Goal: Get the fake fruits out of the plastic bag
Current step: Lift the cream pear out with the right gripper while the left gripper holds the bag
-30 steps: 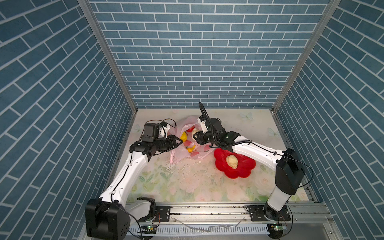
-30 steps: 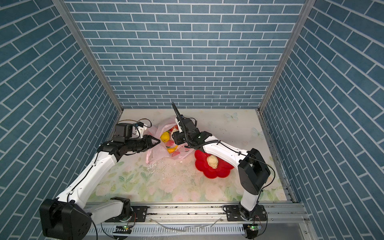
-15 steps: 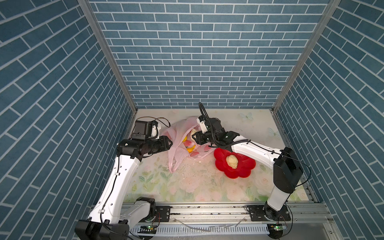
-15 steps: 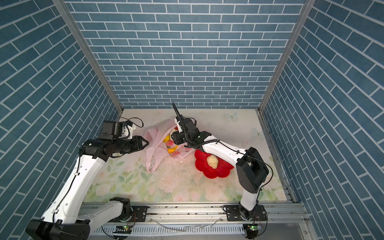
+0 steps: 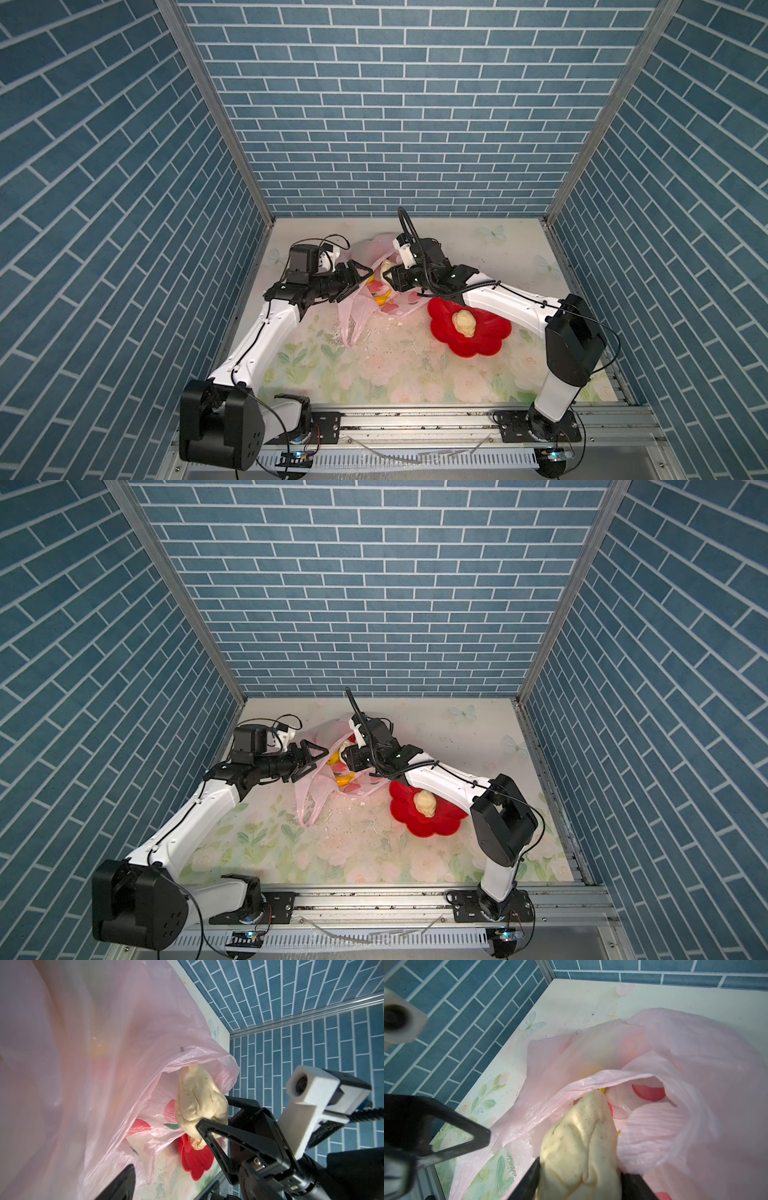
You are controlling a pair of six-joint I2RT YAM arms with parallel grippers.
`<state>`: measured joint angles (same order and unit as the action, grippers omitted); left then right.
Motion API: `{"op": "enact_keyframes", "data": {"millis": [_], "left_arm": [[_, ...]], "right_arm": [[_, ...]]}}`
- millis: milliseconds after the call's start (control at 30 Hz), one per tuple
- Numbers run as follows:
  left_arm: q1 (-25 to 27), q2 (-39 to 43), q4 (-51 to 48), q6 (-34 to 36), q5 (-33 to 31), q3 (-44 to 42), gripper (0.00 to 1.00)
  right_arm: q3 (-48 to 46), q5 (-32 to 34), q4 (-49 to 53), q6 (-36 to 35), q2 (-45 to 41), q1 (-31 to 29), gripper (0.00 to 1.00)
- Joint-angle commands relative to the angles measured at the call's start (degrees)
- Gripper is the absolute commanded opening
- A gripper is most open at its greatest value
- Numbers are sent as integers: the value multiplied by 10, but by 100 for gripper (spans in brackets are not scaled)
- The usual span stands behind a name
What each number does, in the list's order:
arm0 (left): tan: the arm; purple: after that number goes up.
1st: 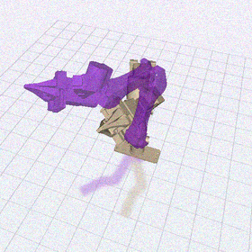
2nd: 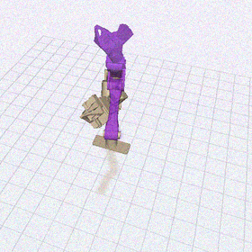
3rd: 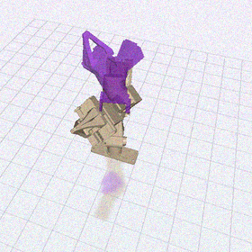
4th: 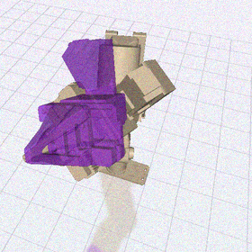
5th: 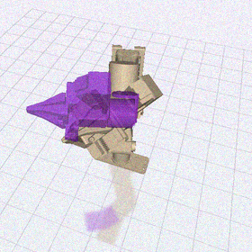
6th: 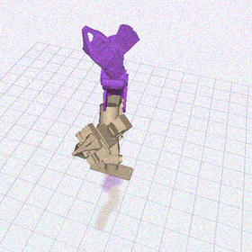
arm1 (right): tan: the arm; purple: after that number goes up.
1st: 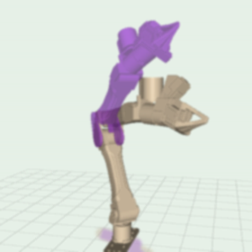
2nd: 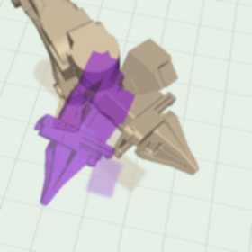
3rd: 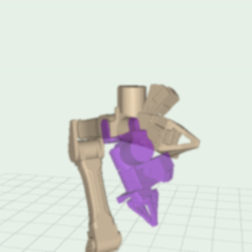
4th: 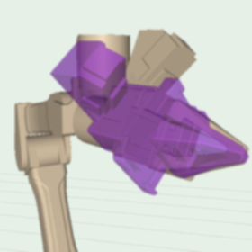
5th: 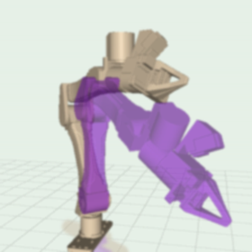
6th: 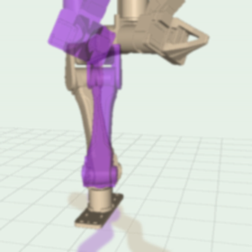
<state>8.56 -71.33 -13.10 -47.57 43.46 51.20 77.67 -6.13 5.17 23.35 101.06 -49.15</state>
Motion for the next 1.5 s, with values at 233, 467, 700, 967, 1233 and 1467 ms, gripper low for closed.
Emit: {"op": "enact_keyframes", "data": {"millis": [233, 467, 700, 967, 1233, 1467], "left_arm": [[17, -87, 307, -179, 42, -45, 83], [40, -137, 333, -189, 48, -25, 84], [57, -163, 371, -212, 51, -25, 83], [66, -177, 405, -235, 51, -31, 58], [66, -182, 428, -250, 52, -36, 34], [66, -177, 432, -254, 56, -37, 32]], "right_arm": [[-4, -13, -29, -2, 16, 3, 46], [-2, -13, -34, -2, 17, 3, 46], [0, -11, -43, 0, 21, 3, 45], [3, -11, -46, 2, 28, 3, 45], [-6, -6, -49, 7, 26, 5, 49], [-11, -8, -36, 14, 16, 4, 68]]}}
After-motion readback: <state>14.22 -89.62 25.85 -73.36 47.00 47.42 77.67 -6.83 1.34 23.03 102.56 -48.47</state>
